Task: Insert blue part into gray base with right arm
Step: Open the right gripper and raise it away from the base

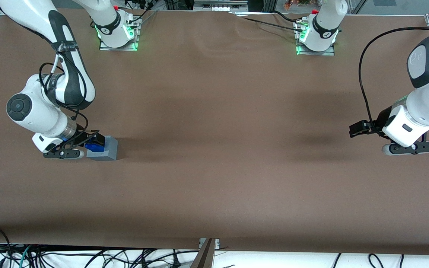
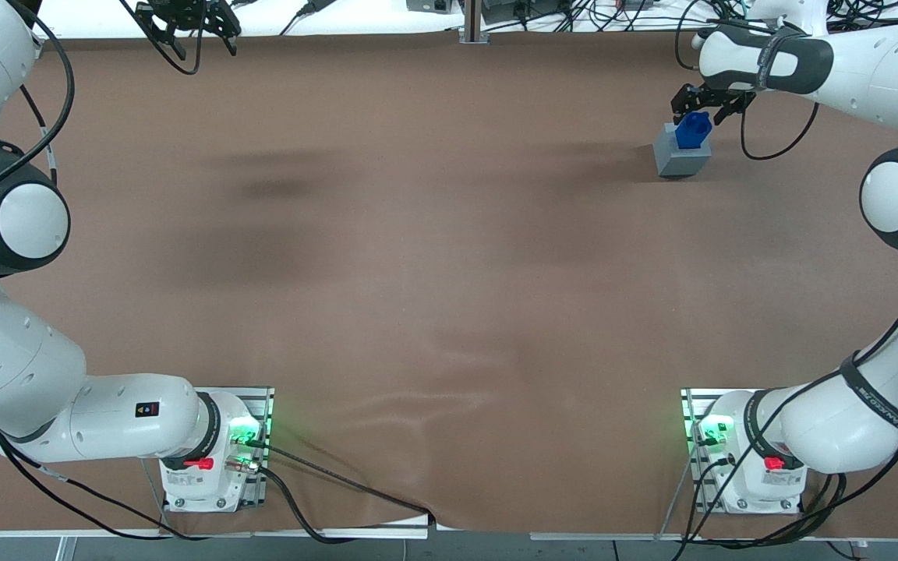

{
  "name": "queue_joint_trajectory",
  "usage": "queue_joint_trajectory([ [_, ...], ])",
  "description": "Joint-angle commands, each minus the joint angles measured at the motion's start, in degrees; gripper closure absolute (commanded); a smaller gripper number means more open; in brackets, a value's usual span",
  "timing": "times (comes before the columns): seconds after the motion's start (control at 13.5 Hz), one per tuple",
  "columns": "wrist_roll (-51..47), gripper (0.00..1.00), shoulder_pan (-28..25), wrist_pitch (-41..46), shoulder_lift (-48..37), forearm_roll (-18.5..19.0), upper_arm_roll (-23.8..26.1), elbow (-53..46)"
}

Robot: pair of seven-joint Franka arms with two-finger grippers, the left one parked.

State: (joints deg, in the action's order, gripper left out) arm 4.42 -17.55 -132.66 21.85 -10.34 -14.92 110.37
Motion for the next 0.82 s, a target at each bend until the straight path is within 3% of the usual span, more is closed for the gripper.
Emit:
queue_joint_trajectory([
  [0.0,0.67,0.01,-0.12,0.03,-1.19,-1.00,0.16,-0.50],
  [0.45,-1.08,0.01,-0.12,20.03,-9.09,0.05,-0.37,-10.07],
  [0.74,-2.31,0.01,-0.12,36.21,-14.54,3.83,-0.81,-17.99],
])
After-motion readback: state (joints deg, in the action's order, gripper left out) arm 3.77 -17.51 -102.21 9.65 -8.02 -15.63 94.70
